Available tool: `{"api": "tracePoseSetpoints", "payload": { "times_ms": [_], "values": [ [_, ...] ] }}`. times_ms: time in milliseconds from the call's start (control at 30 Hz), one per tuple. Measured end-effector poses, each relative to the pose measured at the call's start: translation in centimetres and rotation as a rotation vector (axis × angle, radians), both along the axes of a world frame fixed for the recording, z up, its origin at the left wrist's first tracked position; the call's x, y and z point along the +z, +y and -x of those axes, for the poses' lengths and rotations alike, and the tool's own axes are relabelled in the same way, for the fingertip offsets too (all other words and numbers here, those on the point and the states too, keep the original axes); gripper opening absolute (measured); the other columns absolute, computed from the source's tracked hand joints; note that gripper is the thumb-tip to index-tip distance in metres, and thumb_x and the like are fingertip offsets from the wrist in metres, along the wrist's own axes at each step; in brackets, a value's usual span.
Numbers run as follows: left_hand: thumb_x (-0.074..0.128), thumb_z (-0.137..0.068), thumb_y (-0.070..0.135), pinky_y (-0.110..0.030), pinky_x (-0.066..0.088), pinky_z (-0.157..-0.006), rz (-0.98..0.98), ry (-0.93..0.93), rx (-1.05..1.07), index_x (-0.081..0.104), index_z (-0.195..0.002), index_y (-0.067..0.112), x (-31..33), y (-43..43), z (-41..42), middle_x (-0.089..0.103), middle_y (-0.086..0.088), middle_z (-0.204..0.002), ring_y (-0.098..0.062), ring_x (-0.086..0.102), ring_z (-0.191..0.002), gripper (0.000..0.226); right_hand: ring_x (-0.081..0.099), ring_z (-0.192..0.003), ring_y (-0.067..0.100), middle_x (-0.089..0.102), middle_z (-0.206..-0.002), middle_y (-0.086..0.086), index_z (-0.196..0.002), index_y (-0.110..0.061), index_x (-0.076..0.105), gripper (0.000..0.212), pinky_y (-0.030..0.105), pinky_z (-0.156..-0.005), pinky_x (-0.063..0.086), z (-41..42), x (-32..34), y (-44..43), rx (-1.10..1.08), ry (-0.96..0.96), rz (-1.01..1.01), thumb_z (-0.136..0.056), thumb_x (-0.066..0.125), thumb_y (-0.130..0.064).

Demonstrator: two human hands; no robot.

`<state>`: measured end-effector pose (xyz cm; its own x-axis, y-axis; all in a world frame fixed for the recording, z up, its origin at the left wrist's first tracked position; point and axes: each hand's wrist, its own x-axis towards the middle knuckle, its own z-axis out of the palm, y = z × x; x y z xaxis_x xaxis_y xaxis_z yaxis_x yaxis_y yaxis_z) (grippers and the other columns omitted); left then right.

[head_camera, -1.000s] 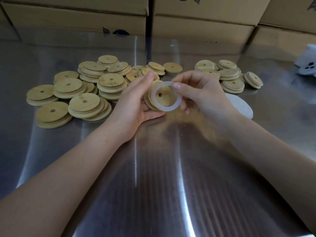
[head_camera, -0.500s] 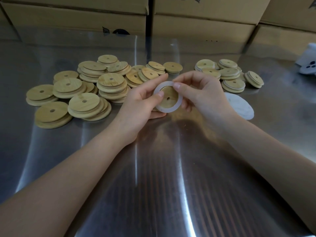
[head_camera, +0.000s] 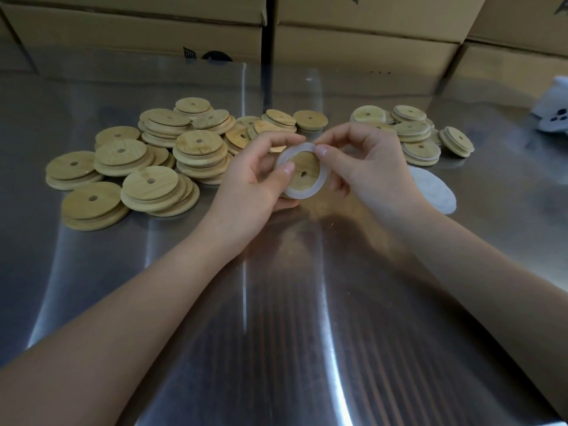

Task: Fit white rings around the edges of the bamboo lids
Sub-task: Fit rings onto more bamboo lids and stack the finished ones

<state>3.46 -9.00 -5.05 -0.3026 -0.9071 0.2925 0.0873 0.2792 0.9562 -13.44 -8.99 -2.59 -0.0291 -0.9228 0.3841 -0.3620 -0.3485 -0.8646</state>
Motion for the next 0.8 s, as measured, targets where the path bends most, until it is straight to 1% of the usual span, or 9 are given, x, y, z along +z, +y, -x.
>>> {"api": "tracePoseSetpoints", "payload": {
  "times_ms": [233,367,433,533,633,700,800],
  "values": [
    [0.05,-0.099,0.004,-0.04,0.062,-0.074,0.018,-0.004,0.058,0.064,-0.113,0.029,0.02,0.01,0.02,0.073,0.007,-0.105,-0.014,0.071,-0.099,0.032,0.055,-0.045,0.009,0.059,-0.053,-0.016,-0.077,-0.026,0.063,0.018,0.019,-0.048,0.043,0.01,0.04,-0.16,-0.057,0.105,0.031,-0.089,0.066,-0.013],
    [0.05,-0.099,0.002,-0.039,0.062,-0.074,0.056,-0.031,0.061,0.062,-0.113,0.034,0.03,0.05,0.22,0.072,0.006,-0.11,-0.012,0.069,-0.102,0.037,0.057,-0.046,0.011,0.06,-0.055,-0.017,-0.073,-0.028,0.06,0.022,0.022,-0.051,0.044,0.09,0.09,-0.44,-0.089,0.141,0.048,-0.088,0.065,-0.013],
    [0.05,-0.099,0.001,-0.037,0.062,-0.073,0.058,-0.024,0.068,0.061,-0.114,0.035,-0.01,0.09,0.33,0.071,0.005,-0.112,-0.011,0.069,-0.102,0.039,0.058,-0.047,0.012,0.061,-0.056,-0.017,-0.073,-0.028,0.06,0.023,0.023,-0.052,0.043,0.27,0.15,-0.54,-0.076,0.16,0.053,-0.089,0.065,-0.012],
    [0.05,-0.099,0.001,-0.036,0.062,-0.073,0.06,-0.007,0.085,0.061,-0.119,0.032,-0.06,0.05,0.33,0.069,0.006,-0.115,-0.011,0.068,-0.104,0.039,0.057,-0.048,0.01,0.061,-0.06,-0.021,-0.075,-0.029,0.06,0.024,0.02,-0.05,0.044,0.52,0.34,-0.55,-0.025,0.181,0.06,-0.09,0.064,-0.01],
    [0.05,-0.098,0.001,-0.03,0.061,-0.071,0.078,0.01,0.1,0.061,-0.12,0.031,0.02,0.02,0.22,0.069,0.01,-0.116,-0.008,0.068,-0.105,0.039,0.059,-0.052,0.009,0.062,-0.063,-0.017,-0.078,-0.024,0.061,0.022,0.02,-0.051,0.047,0.8,0.5,-0.59,0.047,0.153,0.046,-0.092,0.062,-0.007],
    [0.05,-0.098,0.0,-0.028,0.061,-0.07,0.086,0.02,0.111,0.064,-0.116,0.031,0.06,0.05,0.17,0.069,0.012,-0.114,-0.007,0.068,-0.105,0.038,0.061,-0.055,0.009,0.062,-0.061,-0.014,-0.079,-0.021,0.061,0.021,0.022,-0.053,0.05,0.9,0.48,-0.65,0.096,0.136,0.02,-0.092,0.06,-0.004],
    [0.05,-0.098,0.001,-0.036,0.062,-0.072,0.092,0.015,0.133,0.069,-0.104,0.034,0.14,-0.01,0.04,0.072,0.013,-0.108,-0.009,0.068,-0.104,0.039,0.062,-0.056,0.009,0.062,-0.059,-0.011,-0.078,-0.019,0.061,0.022,0.026,-0.055,0.054,0.9,0.36,-0.75,0.121,0.136,-0.011,-0.093,0.059,-0.003]
  ]
}}
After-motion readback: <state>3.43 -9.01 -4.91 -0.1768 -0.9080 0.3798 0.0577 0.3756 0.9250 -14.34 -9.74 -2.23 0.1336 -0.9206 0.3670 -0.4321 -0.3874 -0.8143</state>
